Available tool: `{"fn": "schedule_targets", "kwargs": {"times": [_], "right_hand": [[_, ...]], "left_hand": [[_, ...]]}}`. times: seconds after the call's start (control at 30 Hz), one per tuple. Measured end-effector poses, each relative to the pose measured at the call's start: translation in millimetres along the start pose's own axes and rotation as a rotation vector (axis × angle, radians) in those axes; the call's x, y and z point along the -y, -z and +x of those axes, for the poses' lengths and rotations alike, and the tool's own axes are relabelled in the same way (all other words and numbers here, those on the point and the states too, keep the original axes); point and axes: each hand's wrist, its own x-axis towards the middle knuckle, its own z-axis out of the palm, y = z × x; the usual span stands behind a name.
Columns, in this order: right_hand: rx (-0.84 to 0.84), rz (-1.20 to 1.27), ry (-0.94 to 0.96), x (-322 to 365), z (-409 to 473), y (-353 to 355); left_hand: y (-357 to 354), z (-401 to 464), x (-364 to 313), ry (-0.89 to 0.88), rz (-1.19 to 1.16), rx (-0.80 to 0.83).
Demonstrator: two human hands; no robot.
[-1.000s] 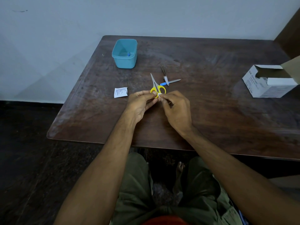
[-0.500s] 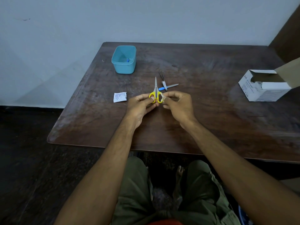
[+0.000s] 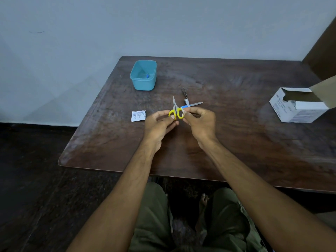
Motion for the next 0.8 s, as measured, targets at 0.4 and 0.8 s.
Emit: {"fn": "schedule_targets", "kwargs": {"times": [0.4, 0.8], "right_hand": [[0.065, 0.008, 0.006, 18, 23, -18], [0.060, -0.047, 0.044, 29, 63, -36]], "left_hand": [[16, 28, -31, -0.111, 0.046, -0.063], [44, 132, -145, -0.367, 0.805, -0.207]]}}
